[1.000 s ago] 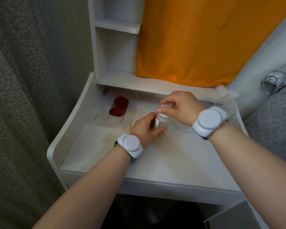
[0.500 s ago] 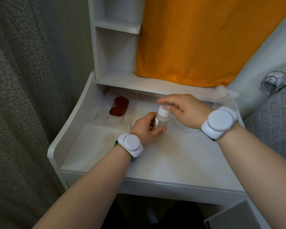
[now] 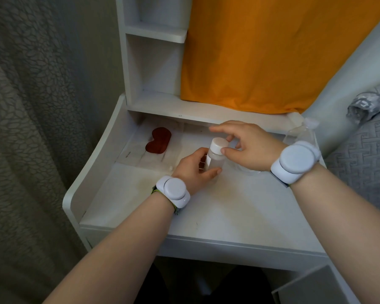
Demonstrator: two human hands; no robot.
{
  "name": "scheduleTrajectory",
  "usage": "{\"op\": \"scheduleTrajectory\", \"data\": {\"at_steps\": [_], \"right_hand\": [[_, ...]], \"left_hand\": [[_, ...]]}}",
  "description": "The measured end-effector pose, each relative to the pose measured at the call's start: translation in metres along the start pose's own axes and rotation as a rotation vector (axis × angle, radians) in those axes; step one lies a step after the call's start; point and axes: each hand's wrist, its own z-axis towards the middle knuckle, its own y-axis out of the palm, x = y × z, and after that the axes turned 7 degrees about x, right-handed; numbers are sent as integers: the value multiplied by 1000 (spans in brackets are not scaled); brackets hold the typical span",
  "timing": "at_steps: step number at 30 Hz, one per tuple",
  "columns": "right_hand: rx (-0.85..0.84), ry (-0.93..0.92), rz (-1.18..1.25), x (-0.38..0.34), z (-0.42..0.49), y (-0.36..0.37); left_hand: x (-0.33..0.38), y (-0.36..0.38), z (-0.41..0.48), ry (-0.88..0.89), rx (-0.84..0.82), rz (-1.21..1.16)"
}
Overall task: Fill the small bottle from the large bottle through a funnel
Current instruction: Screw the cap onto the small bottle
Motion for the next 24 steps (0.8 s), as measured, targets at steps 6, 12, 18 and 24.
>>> {"op": "scheduleTrajectory", "data": {"at_steps": [6, 12, 18, 24], "right_hand": [[14, 11, -21, 2, 0, 3], [31, 83, -101, 0, 0, 3], [-46, 111, -108, -1, 0, -3], [18, 137, -171, 0, -1, -2]], "left_hand": [[1, 0, -1, -11, -5, -13], [-1, 0, -1, -3, -1, -14], [-1, 1, 0, -2, -11, -29], [0, 0, -1, 9, -6, -20]]}}
